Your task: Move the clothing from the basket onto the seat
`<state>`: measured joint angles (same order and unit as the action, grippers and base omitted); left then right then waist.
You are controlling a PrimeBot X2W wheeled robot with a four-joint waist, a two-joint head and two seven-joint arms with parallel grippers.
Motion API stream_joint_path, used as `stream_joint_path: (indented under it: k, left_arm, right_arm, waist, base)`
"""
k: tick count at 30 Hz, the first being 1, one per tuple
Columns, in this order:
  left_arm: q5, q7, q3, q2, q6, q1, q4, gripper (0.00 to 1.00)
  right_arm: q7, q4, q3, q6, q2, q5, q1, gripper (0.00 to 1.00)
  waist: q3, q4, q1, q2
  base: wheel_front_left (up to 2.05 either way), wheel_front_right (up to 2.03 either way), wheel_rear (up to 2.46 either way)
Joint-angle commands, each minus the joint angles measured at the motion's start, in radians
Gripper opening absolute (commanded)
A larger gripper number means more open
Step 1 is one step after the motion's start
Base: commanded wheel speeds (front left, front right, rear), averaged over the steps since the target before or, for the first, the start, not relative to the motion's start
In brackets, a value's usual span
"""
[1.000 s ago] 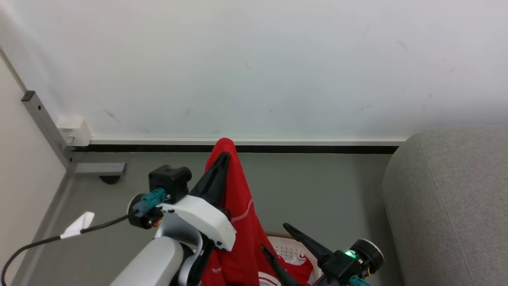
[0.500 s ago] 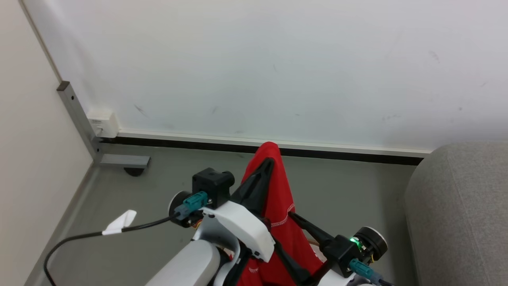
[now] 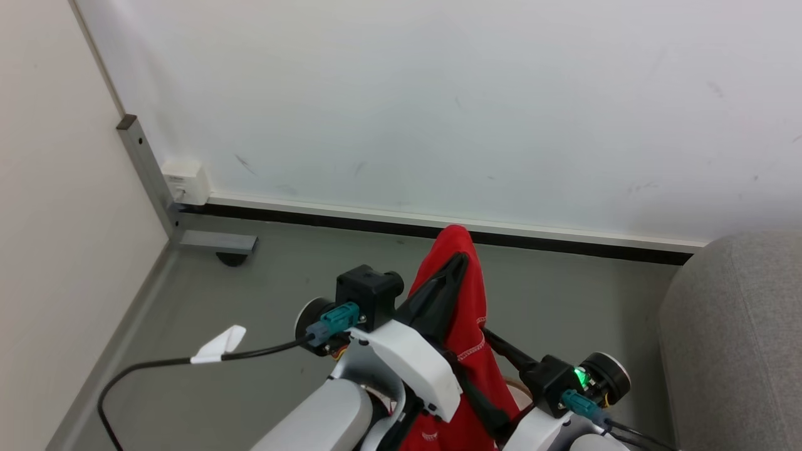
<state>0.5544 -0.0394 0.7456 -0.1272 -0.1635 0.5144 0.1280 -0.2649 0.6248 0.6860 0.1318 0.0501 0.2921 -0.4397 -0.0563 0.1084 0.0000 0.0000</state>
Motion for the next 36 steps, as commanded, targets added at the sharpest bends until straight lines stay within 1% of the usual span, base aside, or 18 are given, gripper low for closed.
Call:
stream_joint_path:
  k: [1, 2, 6, 10, 17, 18, 19, 21, 22, 30, 36]
  left_arm:
    - [-0.006, -0.003, -0.002, 0.002, 0.003, 0.01, 0.007, 0.0]
    - [-0.003, -0.004, -0.004, 0.002, 0.003, 0.01, 0.009, 0.0]
    - [0.005, -0.012, -0.017, -0.01, -0.005, 0.008, 0.018, 0.0]
    - [0.01, -0.019, -0.026, -0.019, -0.012, 0.003, 0.024, 0.0]
    - [0.02, -0.024, -0.038, -0.038, -0.03, -0.027, 0.038, 0.0]
    - [0.021, -0.028, -0.038, -0.039, -0.029, -0.033, 0.04, 0.11]
    - [0.023, -0.029, -0.039, -0.038, -0.031, -0.036, 0.041, 0.32]
    - [0.026, -0.032, -0.036, -0.035, -0.029, -0.046, 0.045, 0.94]
    - [0.03, -0.032, -0.034, -0.035, -0.028, -0.052, 0.048, 1.0]
    - [0.04, -0.043, -0.015, -0.03, -0.018, -0.077, 0.068, 1.0]
    - [0.038, -0.062, 0.0, -0.025, -0.01, -0.09, 0.084, 1.0]
  right_arm:
    - [0.001, 0.019, 0.009, -0.002, 0.002, 0.03, -0.012, 0.15]
    - [0.001, 0.023, 0.012, -0.002, 0.002, 0.047, -0.015, 0.0]
    - [0.001, 0.04, 0.017, -0.002, 0.002, 0.094, -0.023, 0.0]
    - [0.001, 0.049, 0.006, -0.002, 0.002, 0.111, -0.033, 0.0]
    - [0.001, 0.04, -0.064, -0.002, 0.001, 0.14, -0.04, 0.0]
    - [0.001, 0.04, -0.075, -0.002, 0.002, 0.138, -0.044, 0.0]
    - [0.001, 0.038, -0.085, -0.002, 0.002, 0.138, -0.047, 0.0]
    - [0.001, 0.033, -0.1, -0.002, 0.002, 0.141, -0.054, 0.0]
    - [0.0, 0.03, -0.11, -0.002, 0.002, 0.139, -0.057, 0.0]
    - [0.0, 0.002, -0.171, -0.002, 0.002, 0.123, -0.061, 0.0]
    - [0.0, -0.032, -0.23, -0.002, 0.002, 0.083, -0.057, 0.0]
  waist:
    - [0.003, 0.003, 0.0, 0.0]
    - [0.005, 0.004, 0.0, 0.0]
    - [0.012, 0.002, 0.0, 0.0]
    - [0.017, -0.003, 0.0, 0.0]
    - [0.029, -0.019, 0.0, 0.0]
    - [0.03, -0.021, 0.0, 0.0]
    - [0.032, -0.023, 0.0, 0.0]
    - [0.035, -0.026, 0.0, 0.0]
    - [0.036, -0.028, 0.0, 0.0]
    - [0.046, -0.047, 0.0, 0.0]
    - [0.055, -0.097, 0.0, 0.0]
  base:
    - [0.0, 0.0, 0.0]
    - [0.0, 0.0, 0.0]
    - [0.0, 0.0, 0.0]
    - [0.0, 0.0, 0.0]
    - [0.0, 0.0, 0.0]
    - [0.0, 0.0, 0.0]
    - [0.0, 0.0, 0.0]
    - [0.0, 0.0, 0.0]
    - [0.0, 0.0, 0.0]
    - [0.0, 0.0, 0.0]
    - [0.0, 0.0, 0.0]
